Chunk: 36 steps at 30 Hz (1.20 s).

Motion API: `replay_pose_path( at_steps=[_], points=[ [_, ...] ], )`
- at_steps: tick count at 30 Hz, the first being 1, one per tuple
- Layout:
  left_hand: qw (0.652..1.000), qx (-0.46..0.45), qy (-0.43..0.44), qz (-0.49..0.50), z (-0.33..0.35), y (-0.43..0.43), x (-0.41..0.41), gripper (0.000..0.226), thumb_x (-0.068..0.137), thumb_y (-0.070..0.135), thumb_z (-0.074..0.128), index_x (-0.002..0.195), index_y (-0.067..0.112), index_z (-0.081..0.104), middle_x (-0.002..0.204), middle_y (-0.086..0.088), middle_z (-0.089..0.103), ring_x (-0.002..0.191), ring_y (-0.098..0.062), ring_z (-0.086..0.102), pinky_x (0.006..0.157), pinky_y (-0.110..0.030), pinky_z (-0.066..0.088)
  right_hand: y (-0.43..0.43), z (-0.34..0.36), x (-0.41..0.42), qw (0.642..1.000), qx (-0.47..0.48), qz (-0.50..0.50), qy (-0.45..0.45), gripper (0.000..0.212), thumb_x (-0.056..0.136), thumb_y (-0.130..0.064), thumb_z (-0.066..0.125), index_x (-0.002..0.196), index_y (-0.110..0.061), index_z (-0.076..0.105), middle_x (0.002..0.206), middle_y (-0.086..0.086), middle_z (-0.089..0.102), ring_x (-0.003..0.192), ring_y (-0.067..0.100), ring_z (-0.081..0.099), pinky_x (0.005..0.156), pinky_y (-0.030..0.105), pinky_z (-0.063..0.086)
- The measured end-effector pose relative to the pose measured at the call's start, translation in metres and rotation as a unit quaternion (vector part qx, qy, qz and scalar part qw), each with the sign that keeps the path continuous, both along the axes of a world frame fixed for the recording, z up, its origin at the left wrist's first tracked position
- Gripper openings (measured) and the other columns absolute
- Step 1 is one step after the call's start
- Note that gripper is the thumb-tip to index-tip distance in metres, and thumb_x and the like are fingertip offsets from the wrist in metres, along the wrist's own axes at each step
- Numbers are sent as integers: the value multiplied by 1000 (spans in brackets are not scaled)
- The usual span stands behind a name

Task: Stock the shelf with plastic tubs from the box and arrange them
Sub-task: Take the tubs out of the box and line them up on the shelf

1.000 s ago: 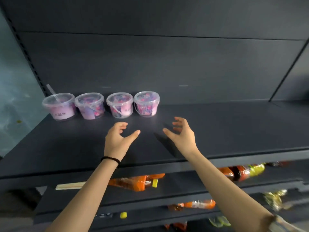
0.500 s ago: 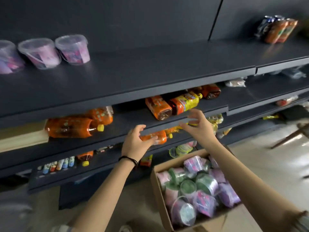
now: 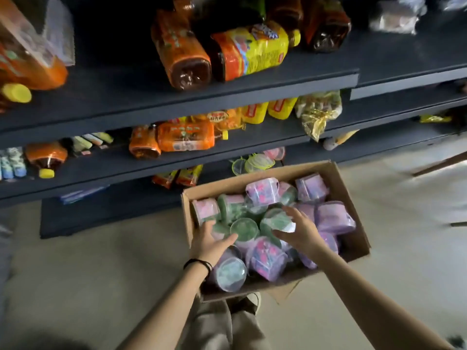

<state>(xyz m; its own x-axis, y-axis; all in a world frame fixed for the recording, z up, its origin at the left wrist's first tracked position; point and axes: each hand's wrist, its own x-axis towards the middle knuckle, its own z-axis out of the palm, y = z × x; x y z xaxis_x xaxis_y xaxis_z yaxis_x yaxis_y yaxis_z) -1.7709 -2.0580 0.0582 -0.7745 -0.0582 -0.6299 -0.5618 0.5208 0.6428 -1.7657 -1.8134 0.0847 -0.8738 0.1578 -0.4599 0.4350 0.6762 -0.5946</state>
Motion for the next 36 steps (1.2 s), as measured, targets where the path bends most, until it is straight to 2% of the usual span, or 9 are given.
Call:
replay_pose_path(
  at_steps=[9, 14, 19, 23, 27, 31, 33, 34, 36],
  points=[
    [996, -12, -87, -31, -120, 70, -22, 111, 63, 54, 84, 150, 20, 23, 154, -7, 31, 139, -25, 34, 112, -39, 33, 29, -125, -18, 986, 129, 54, -95, 98, 65, -58, 78, 144, -27, 31, 145, 6, 36, 130, 30, 37, 104, 45, 32],
    [975, -142, -96, -143, -145, 87, -26, 127, 54, 77, 74, 152, 24, 13, 154, -9, 30, 139, -30, 33, 108, -48, 36, 34, -147, -13, 984, 143, 58, -84, 98, 61, -58, 81, 142, -30, 35, 141, 6, 40, 125, 32, 39, 103, 46, 37],
    [976, -149, -87, -132, -146, 88, -29, 107, 53, 68, 79, 140, 24, 35, 138, -7, 47, 127, -30, 45, 99, -43, 45, 37, -144, -9, 991, 112, 37, -59, 89, 60, -45, 85, 138, -28, 44, 134, 7, 46, 121, 32, 42, 99, 43, 39],
    [995, -93, -34, -34, -132, 74, -31, 91, 47, 63, 82, 120, 23, 47, 115, 3, 55, 107, -18, 54, 85, -31, 46, 38, -136, -15, 995, 95, 5, -28, 80, 63, -43, 82, 134, -29, 49, 130, 7, 48, 118, 32, 43, 97, 41, 40],
    [990, 33, -4, 139, -119, 50, -47, 91, 42, 62, 82, 116, 29, 40, 106, 14, 52, 96, -8, 55, 77, -15, 42, 41, -133, -29, 995, 54, -72, -36, 72, 68, -52, 77, 132, -30, 51, 133, 7, 43, 121, 28, 43, 103, 41, 40],
    [985, 60, -41, 160, -118, 35, -59, 98, 66, 38, 87, 142, 28, 25, 136, -1, 40, 120, -24, 48, 100, -42, 46, 32, -138, -38, 976, -40, -191, -97, 69, 77, -60, 66, 133, -23, 51, 138, 7, 30, 104, 18, 44, 91, 26, 36],
    [996, 36, -48, 69, -118, 33, -60, 91, 66, 43, 85, 137, 29, 31, 129, 2, 48, 112, -19, 53, 90, -25, 49, 22, -143, -38, 968, -61, -212, -121, 74, 77, -65, 63, 135, -20, 50, 140, 7, 25, 98, 16, 41, 89, 25, 32],
    [998, 31, -48, 38, -119, 33, -60, 84, 64, 46, 85, 130, 30, 36, 117, 9, 52, 100, -10, 55, 75, -10, 47, 17, -144, -37, 967, -63, -213, -123, 77, 75, -69, 61, 134, -20, 50, 140, 6, 22, 99, 19, 43, 89, 27, 33],
    [997, 30, -66, 22, -119, 36, -59, 73, 63, 49, 84, 116, 31, 38, 96, 20, 50, 80, 6, 49, 54, -1, 39, 8, -148, -36, 969, -57, -206, -123, 85, 70, -77, 59, 134, -22, 48, 142, 5, 17, 112, 29, 47, 95, 34, 37]
  ],
)
